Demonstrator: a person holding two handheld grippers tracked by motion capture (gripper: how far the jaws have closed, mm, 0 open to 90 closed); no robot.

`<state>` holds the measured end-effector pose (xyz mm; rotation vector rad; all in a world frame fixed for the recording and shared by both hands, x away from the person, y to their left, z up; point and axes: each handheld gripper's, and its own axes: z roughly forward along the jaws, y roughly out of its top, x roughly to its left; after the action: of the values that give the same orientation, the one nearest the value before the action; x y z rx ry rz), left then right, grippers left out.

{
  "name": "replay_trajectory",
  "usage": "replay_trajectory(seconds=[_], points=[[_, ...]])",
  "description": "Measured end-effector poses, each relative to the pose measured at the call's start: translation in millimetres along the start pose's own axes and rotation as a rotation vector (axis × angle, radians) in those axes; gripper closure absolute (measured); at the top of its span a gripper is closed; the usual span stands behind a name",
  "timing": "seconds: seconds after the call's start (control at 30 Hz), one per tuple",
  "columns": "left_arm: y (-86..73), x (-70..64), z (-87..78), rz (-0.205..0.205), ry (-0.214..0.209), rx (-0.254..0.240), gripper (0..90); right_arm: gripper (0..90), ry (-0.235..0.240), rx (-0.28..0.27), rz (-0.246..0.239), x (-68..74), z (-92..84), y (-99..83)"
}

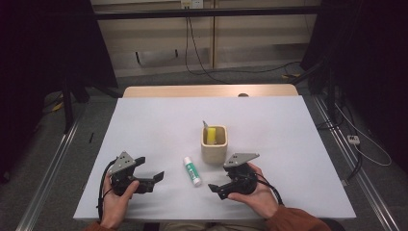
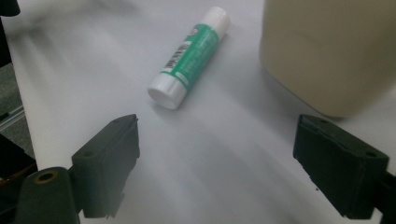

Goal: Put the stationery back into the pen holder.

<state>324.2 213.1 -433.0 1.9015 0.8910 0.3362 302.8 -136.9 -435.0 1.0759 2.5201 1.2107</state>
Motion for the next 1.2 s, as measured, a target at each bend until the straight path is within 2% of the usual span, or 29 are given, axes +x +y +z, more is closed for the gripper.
replay_trajectory(seconds=[0.23, 0.43, 0.67, 0.87, 0.97, 1.13, 1.2], points=[[-0.2, -0.2, 0.5, -0.003, -0.005, 0.003, 6.8, 17.9, 0.005, 0.062, -0.010, 12.1, 15.8, 15.8], [0.0, -0.1, 0.3, -0.001, -0.009, 0.003, 6.8, 20.4, -0.008, 0.112, -0.020, 19.3, 30.4, 29.2], [0.4, 0.2, -1.1, 0.001, -0.007, -0.004, 6.8, 23.4, -0.007, 0.184, 0.003, 25.8, 49.7, 39.9], [0.0, 0.2, -0.4, -0.002, -0.011, -0.005, 6.8, 24.5, -0.013, 0.192, 0.015, 27.6, 53.5, 47.4], [0.0, 0.2, -0.2, -0.001, -0.008, -0.004, 6.8, 26.4, -0.025, 0.197, 0.012, 28.6, 56.4, 51.4], [0.0, 1.0, -0.6, 0.000, -0.008, 0.000, 6.8, 29.8, -0.052, 0.237, 0.019, 31.1, 65.9, 55.0], [0.1, 1.1, -0.4, 0.003, -0.010, 0.001, 6.8, 31.5, -0.067, 0.234, 0.022, 31.7, 68.4, 56.2]])
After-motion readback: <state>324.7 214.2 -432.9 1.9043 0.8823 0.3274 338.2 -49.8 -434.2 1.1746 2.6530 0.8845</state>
